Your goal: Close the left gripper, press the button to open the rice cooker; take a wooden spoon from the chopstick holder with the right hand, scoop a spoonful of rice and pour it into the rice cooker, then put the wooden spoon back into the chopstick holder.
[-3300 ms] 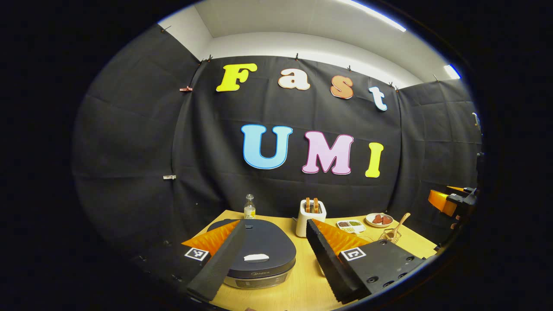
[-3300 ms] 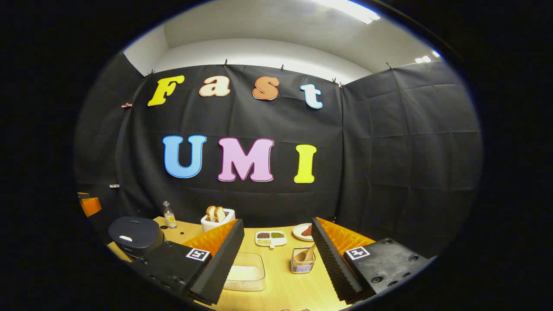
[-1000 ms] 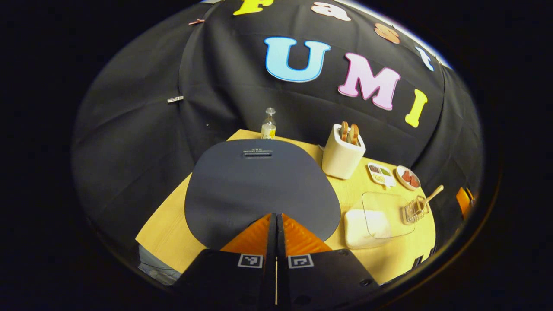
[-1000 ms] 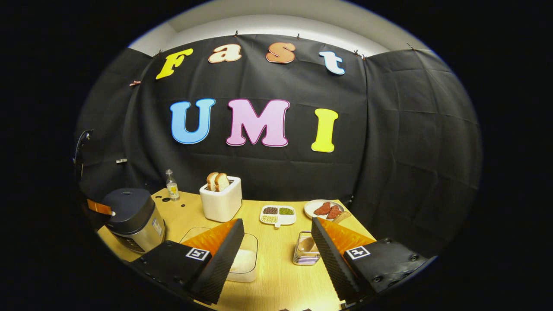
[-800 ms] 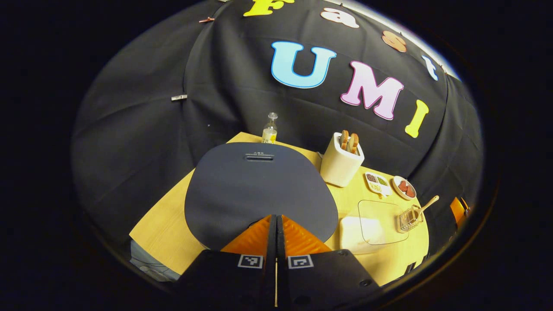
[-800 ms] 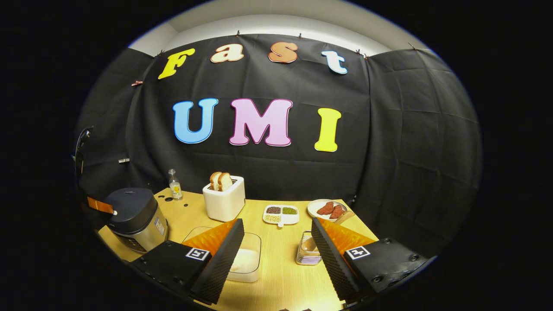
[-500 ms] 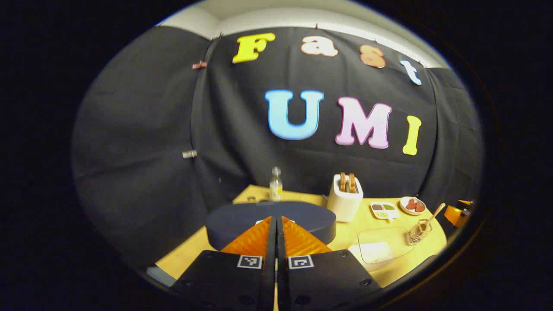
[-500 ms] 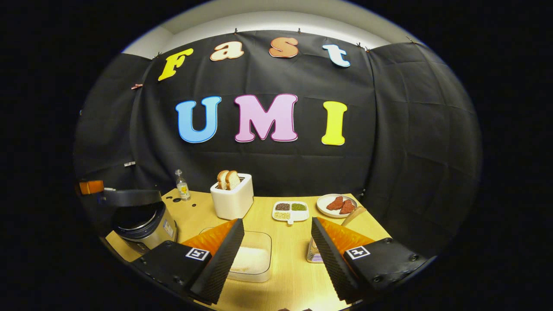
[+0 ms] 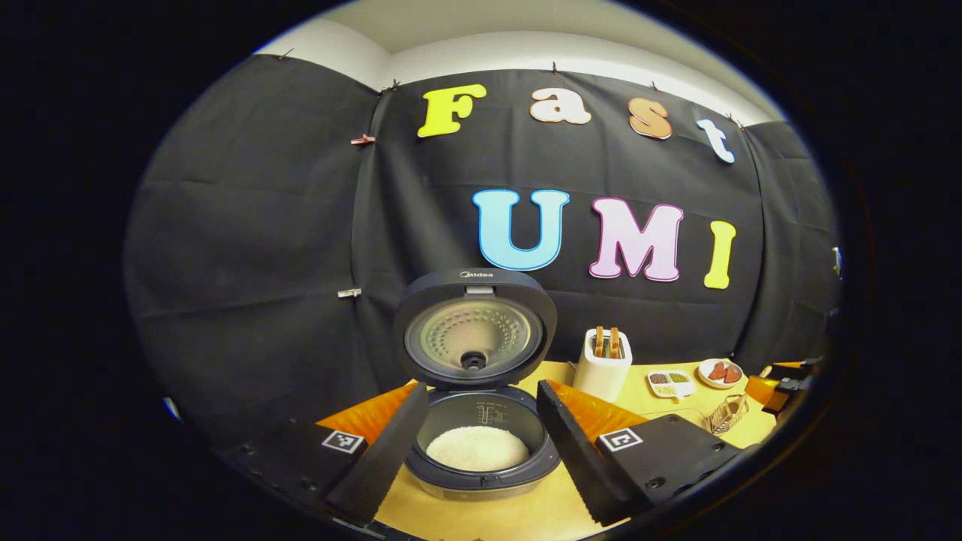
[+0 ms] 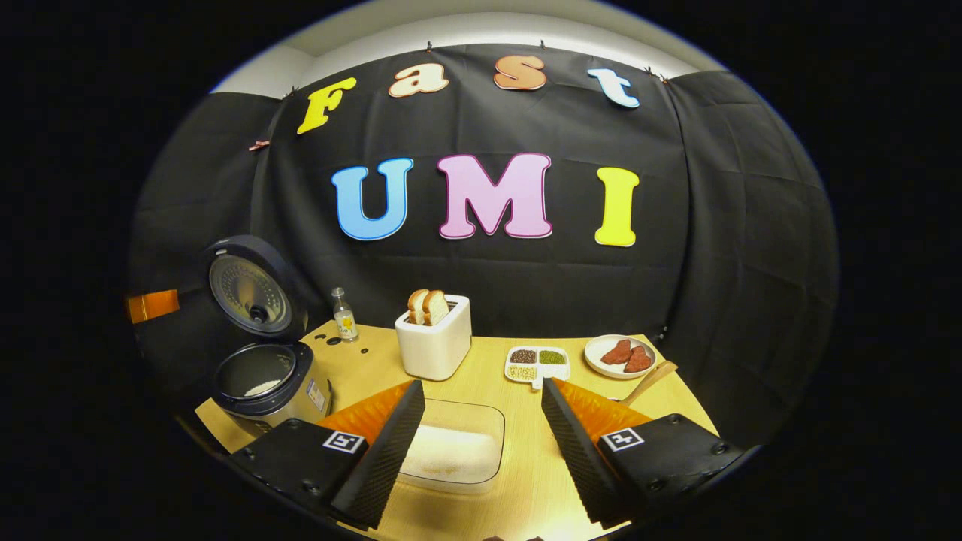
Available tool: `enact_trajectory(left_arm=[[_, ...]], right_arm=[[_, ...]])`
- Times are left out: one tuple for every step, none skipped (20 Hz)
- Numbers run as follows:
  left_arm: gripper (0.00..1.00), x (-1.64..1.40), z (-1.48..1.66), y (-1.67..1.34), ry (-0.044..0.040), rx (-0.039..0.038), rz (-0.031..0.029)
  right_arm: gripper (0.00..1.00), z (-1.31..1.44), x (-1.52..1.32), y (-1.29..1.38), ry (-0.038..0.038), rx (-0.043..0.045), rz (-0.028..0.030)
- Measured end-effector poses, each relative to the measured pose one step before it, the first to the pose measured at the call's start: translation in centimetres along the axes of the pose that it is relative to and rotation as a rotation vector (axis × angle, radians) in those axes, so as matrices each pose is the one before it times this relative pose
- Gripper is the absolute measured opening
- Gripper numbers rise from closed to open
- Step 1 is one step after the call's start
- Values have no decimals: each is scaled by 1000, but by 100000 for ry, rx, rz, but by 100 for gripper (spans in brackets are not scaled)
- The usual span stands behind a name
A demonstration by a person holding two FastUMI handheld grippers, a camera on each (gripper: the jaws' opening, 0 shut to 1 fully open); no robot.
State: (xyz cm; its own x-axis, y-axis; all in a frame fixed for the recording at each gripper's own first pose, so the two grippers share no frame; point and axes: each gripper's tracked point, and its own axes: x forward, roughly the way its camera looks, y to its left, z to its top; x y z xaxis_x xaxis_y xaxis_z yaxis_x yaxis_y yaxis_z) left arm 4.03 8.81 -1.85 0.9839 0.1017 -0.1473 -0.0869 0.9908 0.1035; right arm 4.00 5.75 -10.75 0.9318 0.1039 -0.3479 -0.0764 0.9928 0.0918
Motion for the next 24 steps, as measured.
enact_trajectory(left_arm=[[98,-400,-334,169,668,-385,576],[98,-262,-199,216,569,128,666],[98,-219,-120,75,308,426,389],[98,-174,-171,-63,299,452,14],[98,-179,-206,-175,375,125,-70],[96,-88,-202,-193,502,-355,-166],[96,-147,-218,-273,650,-658,-341],[96,-82,-113,-330,616,-591,-334],[96,77,-231,-376,638,-250,-133],[96,-32,-275,-290,828,86,-29],[96,-8,-334,-355,799,141,-25],[96,0,-298,-394,819,109,-58],[96,25,-166,-242,1183,-28,376],[96,-73,-314,-171,1414,-667,614],[96,59,-259,-441,1145,-1163,-55],[96,-40,-123,-390,790,-852,159],[96,45,-161,-157,672,-430,736],[96,24,-131,-211,753,-293,710],[96,57,-268,-425,1050,-220,278],[96,0,-378,-328,1514,143,631],[95,2,-479,-313,1376,424,747],[95,-66,-328,-434,1190,644,576],[95,-120,-269,-476,766,691,674],[96,-107,-227,-419,582,526,633]], right_arm=[[98,-119,269,-403,637,259,-482],[98,-253,308,-628,1286,765,-824],[98,-463,333,-847,1723,1411,-1438],[98,-232,217,-1231,1215,1989,-2361],[98,144,280,-1419,295,2102,-2929],[98,210,224,-1508,24,1853,-3222],[98,-54,359,-1352,101,1421,-2964],[98,4,334,-1369,15,992,-2909],[98,-85,318,-1402,75,613,-2634],[99,-124,364,-1308,334,341,-2522],[98,-304,469,-1266,1050,-123,-2235],[98,-223,476,-1032,1058,-112,-1935],[98,-135,561,-1073,618,-55,-1817],[98,-115,613,-1002,504,38,-1747],[98,-208,757,-1011,908,286,-1639],[98,-284,796,-819,1030,719,-1187],[98,-265,871,-760,1137,904,-1036],[99,-322,945,-671,1218,897,-680],[98,-271,932,-534,1396,883,-421],[98,-447,1002,-410,1783,839,32],[99,-510,1049,-270,1732,871,399],[99,-375,1081,-285,1670,722,347],[98,-427,1150,-240,1723,730,374],[98,-335,1111,-105,1526,904,455]])
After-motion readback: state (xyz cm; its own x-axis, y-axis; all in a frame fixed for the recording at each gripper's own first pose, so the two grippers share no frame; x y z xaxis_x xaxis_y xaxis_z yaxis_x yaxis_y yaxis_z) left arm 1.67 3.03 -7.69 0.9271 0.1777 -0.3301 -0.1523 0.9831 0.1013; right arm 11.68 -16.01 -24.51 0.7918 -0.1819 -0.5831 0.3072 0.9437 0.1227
